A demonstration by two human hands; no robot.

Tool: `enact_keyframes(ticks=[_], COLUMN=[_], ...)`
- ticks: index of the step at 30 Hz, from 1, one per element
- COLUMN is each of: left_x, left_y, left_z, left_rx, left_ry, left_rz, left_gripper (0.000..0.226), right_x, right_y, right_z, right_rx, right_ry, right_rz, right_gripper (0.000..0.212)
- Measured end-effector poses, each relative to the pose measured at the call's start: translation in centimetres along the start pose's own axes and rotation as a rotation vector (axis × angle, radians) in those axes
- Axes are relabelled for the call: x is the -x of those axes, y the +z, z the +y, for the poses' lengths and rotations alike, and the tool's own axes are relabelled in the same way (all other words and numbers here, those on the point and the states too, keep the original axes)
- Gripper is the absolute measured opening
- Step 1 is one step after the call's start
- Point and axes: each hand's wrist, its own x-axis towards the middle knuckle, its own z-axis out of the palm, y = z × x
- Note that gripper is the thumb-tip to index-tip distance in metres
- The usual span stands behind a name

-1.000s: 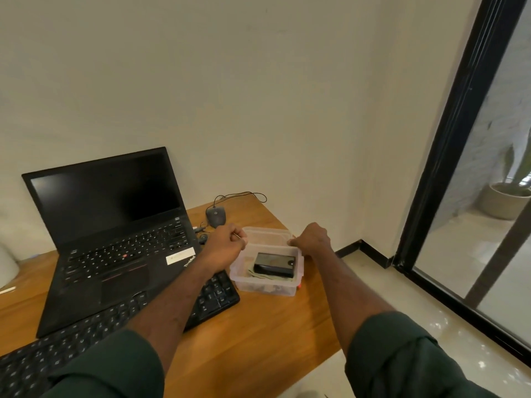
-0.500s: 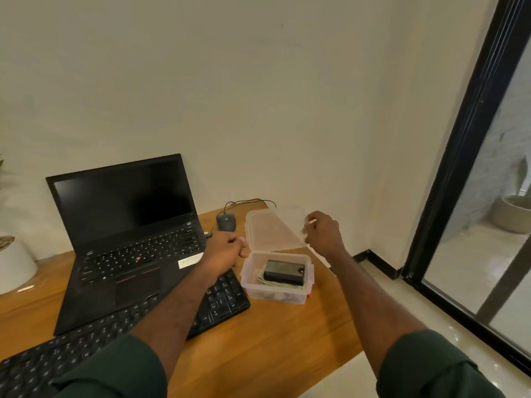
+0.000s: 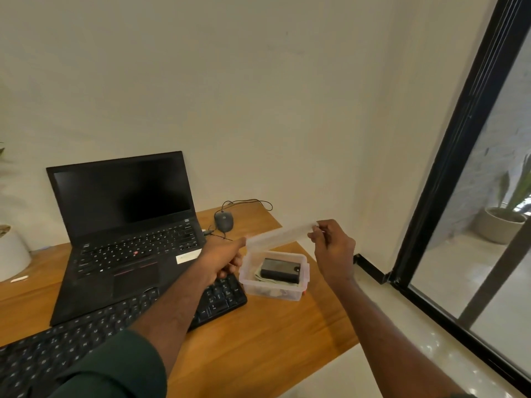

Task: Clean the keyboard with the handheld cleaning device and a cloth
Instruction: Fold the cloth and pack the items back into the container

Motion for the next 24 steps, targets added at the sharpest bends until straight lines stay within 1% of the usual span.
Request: enact_keyframes(ticks=[2, 5, 7, 10, 12, 18, 21, 24], left_x=[0.0, -0.3, -0.6, -0.9, -1.1, -0.9, -0.8, -0.8], left_y=[-0.2, -0.5, -0.7, -1.0, -0.9, 0.5, 0.9, 0.9], left_z=[0.0, -0.3, -0.7, -1.2, -1.6, -1.2, -0.9, -1.1], left_rx=[0.082, 0.14, 0.159, 0.144, 0.081, -0.166, -0.276, -0.316], left_ry=[-0.021, -0.012, -0.01, 0.002, 0.033, 0.097, 0.119, 0.138], left_rz=[-0.058, -0.087, -0.086, -0.094, -0.092, 0.005, 0.065, 0.09], left_gripper=[0.037, 0.022, 0.021, 0.022, 0.02, 0.01, 0.007, 0.011], right_x=[0.4, 1.2, 2.0, 3.2, 3.7, 4.2, 4.6, 4.8], right_y=[0.1, -0.3, -1.0, -2.1, -2.8, -3.3, -3.0, -3.0], right_z=[0.0, 0.4, 0.8, 1.4, 1.6, 1.5, 1.3, 1.0], right_rx=[0.01, -0.034, -0.072, -0.088, -0.071, 0.041, 0.078, 0.095], right_ry=[0.002, 0.046, 0.062, 0.101, 0.123, 0.174, 0.206, 0.213], right_rz=[-0.039, -0.065, -0.126, -0.246, -0.298, -0.442, -0.463, -0.49], right_gripper=[0.013, 0.015, 0.019, 0.032, 0.036, 0.032, 0.039, 0.045])
